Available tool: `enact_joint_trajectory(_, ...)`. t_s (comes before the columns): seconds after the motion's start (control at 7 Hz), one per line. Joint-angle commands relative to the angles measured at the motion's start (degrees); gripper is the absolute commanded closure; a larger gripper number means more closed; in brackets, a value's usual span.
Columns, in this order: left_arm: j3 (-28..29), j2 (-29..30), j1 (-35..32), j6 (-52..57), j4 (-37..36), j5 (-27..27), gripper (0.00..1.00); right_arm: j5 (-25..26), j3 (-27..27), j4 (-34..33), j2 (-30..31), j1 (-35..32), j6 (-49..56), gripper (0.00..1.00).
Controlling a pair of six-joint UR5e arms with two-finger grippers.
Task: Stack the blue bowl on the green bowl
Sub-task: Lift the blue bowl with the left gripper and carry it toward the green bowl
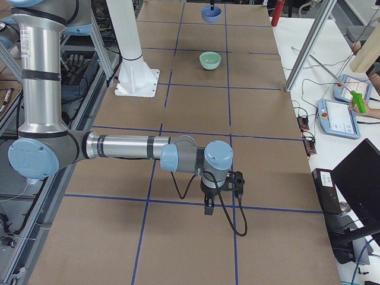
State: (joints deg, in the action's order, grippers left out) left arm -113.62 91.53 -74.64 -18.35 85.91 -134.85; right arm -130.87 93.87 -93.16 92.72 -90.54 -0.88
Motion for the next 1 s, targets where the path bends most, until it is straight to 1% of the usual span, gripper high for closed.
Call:
enact_joint_trajectory(0.0,-3.87,5.49,-1.05,-7.77,-6.72,0.03,1.00,0.00,0.00,0.00,0.00,0.01,0.00,0.00)
enact_joint_trajectory(0.14,-5.55,8.28,3.14,-16.11,-6.81,-0.06,1.00,0.00,0.00,0.00,0.00,0.01,0.00,0.00)
enact_joint_trajectory(0.29,-5.21,12.31,9.44,-25.94,-6.46,-0.06,1.00,0.00,0.00,0.00,0.00,0.01,0.00,0.00)
enact_joint_trajectory(0.43,-4.60,15.40,14.73,-32.30,-6.37,-0.06,1.00,0.00,0.00,0.00,0.00,-0.07,0.00,0.00)
enact_joint_trajectory(0.57,-3.46,17.61,18.70,-35.67,-6.02,2.03,1.00,0.00,0.00,0.00,0.00,-0.08,0.00,0.00)
enact_joint_trajectory(0.71,-0.49,18.32,21.69,-39.36,-1.15,4.66,1.00,0.00,0.00,0.00,0.00,0.01,0.00,0.00)
enact_joint_trajectory(0.86,3.54,18.33,23.29,-44.44,7.17,4.86,1.00,0.00,0.00,0.00,0.00,-0.07,0.00,0.00)
